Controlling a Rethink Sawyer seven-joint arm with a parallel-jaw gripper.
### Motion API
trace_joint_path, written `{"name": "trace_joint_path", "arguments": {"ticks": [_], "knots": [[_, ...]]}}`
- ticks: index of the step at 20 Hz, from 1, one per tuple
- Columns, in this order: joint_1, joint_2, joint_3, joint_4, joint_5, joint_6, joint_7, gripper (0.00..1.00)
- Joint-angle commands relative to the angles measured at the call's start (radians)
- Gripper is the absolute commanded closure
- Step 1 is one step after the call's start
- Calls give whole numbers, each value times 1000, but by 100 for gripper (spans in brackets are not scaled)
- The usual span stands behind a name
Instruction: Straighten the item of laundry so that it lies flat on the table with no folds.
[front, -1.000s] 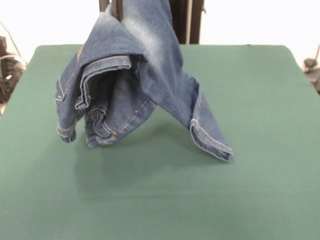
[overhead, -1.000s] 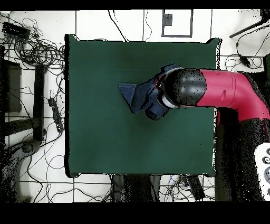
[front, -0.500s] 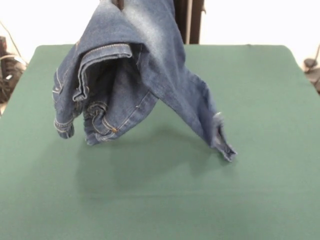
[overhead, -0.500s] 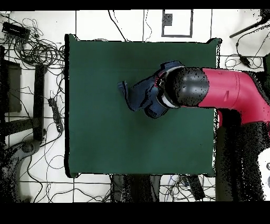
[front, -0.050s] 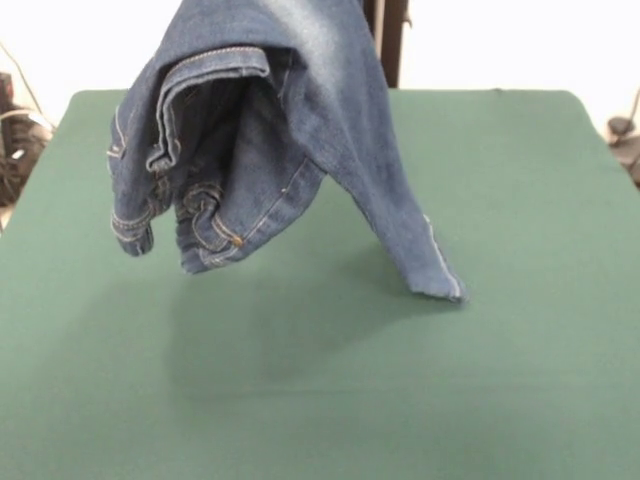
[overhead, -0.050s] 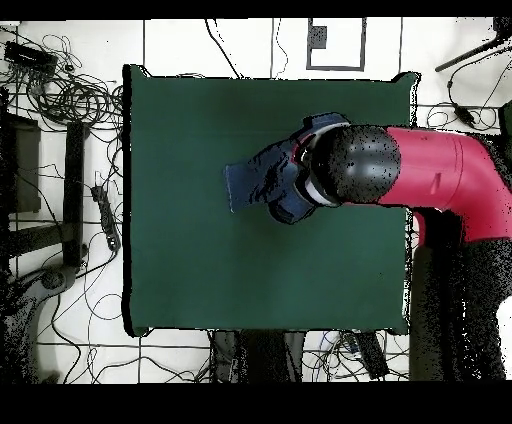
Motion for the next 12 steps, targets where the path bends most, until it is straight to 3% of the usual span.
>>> {"name": "trace_joint_path", "arguments": {"ticks": [1,12], "knots": [[45,-33,63,-4,60,137,-107,100],[38,-60,61,-23,59,187,-115,100]]}}
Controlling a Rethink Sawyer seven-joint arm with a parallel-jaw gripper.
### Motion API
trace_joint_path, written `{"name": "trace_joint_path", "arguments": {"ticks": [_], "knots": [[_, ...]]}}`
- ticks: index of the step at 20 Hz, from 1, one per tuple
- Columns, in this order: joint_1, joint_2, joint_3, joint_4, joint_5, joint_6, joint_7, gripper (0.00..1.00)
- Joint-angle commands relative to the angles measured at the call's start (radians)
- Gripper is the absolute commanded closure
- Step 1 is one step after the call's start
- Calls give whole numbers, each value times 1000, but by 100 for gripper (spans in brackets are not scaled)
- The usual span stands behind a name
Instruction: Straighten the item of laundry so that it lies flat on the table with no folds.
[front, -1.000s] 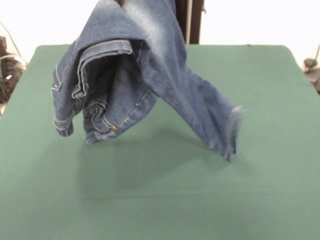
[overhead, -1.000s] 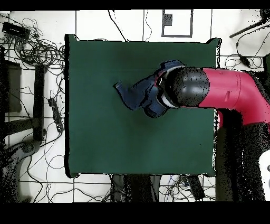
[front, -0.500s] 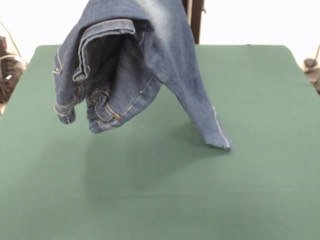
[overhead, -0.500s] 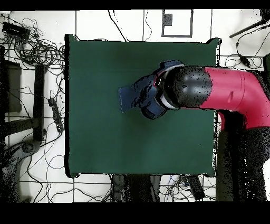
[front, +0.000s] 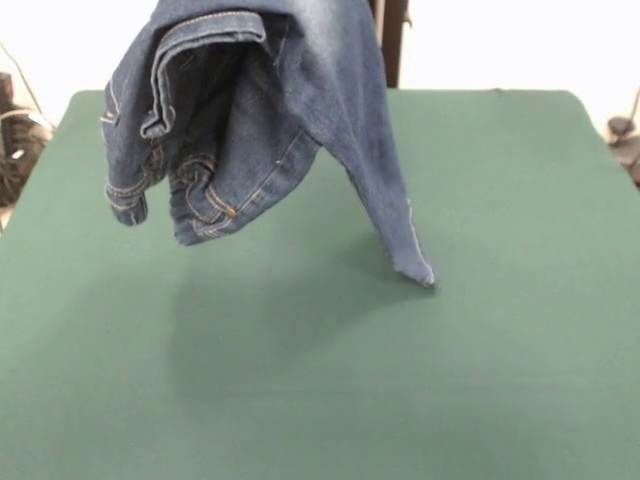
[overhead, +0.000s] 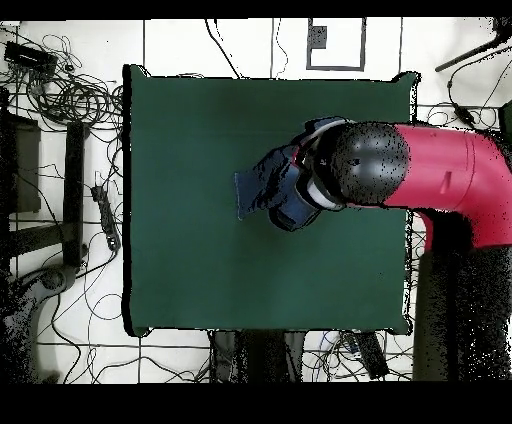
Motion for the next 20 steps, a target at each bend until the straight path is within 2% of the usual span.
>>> {"name": "trace_joint_path", "arguments": {"ticks": [1,20], "knots": [[39,-40,59,-10,54,121,-111,100],[55,-64,63,-53,45,169,-113,100]]}}
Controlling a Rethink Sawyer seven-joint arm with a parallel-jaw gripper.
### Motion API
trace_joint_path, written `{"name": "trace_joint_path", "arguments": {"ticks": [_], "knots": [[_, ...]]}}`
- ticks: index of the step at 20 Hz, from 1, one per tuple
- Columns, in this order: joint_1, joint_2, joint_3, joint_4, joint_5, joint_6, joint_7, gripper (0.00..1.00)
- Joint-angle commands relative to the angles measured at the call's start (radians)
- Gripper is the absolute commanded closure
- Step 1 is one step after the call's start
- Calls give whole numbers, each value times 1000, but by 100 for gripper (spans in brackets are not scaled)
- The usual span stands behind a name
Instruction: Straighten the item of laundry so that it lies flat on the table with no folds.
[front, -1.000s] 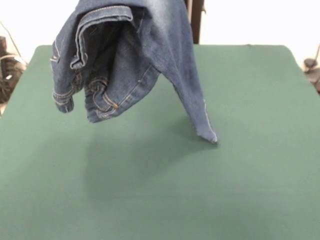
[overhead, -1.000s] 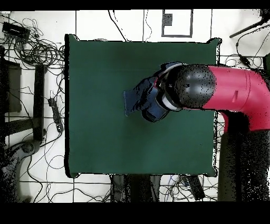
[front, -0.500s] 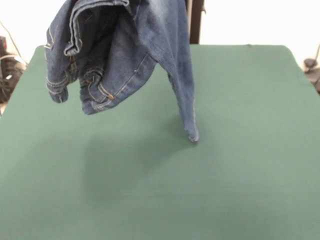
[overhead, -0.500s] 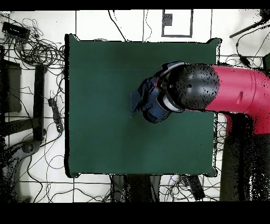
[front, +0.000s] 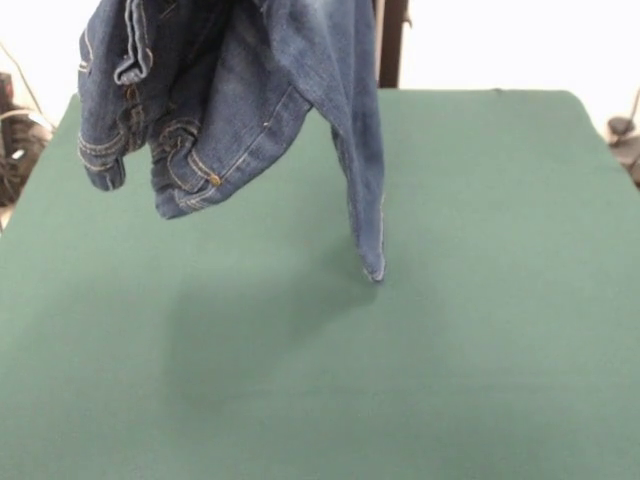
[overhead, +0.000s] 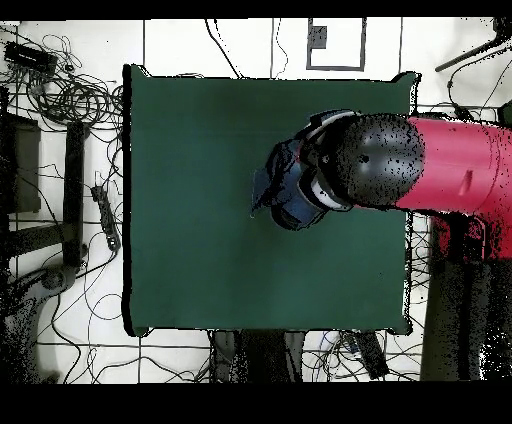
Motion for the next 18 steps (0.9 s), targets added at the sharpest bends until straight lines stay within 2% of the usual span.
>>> {"name": "trace_joint_path", "arguments": {"ticks": [1,18], "knots": [[49,-21,64,-12,47,109,-114,100],[58,0,68,-100,31,196,-128,100]]}}
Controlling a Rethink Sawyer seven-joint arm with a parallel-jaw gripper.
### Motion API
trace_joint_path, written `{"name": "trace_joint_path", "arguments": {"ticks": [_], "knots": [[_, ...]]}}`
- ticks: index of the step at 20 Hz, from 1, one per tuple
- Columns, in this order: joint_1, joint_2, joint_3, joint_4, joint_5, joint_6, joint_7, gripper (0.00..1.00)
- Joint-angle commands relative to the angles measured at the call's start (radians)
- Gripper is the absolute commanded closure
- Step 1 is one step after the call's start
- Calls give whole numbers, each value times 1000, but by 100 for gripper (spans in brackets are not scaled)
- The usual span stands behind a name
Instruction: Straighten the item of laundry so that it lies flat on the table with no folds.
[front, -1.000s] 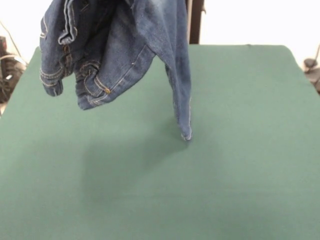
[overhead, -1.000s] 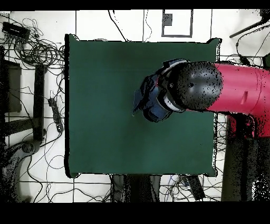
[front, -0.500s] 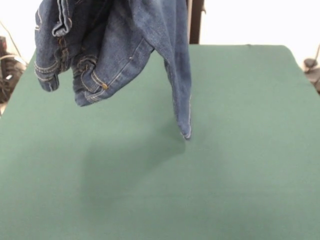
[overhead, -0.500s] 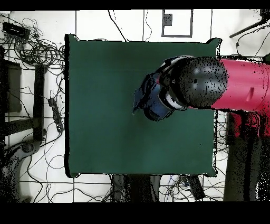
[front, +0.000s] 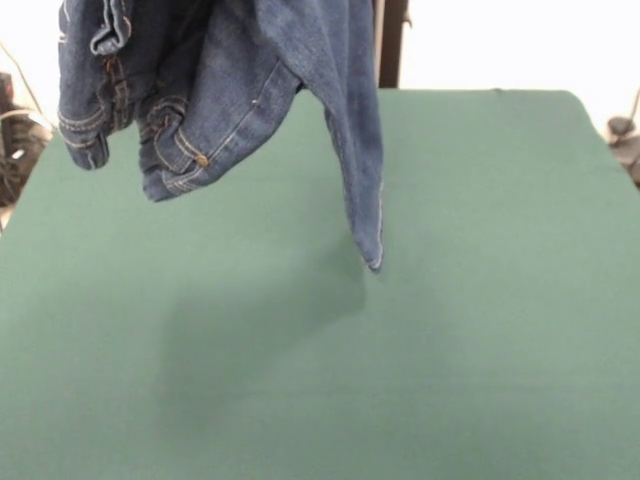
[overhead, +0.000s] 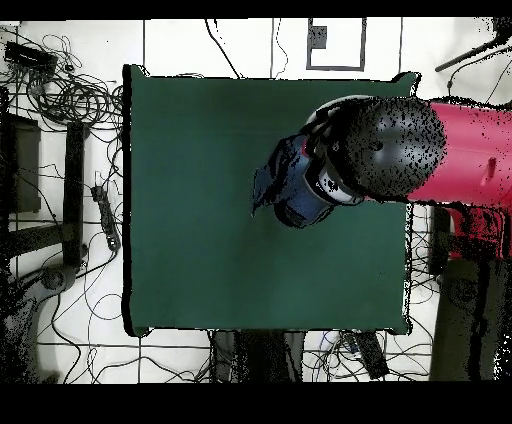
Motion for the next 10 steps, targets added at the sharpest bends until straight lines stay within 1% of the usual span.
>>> {"name": "trace_joint_path", "arguments": {"ticks": [1,10], "knots": [[55,-2,68,-37,29,126,-130,100],[63,-8,64,-59,28,153,-128,100]]}}
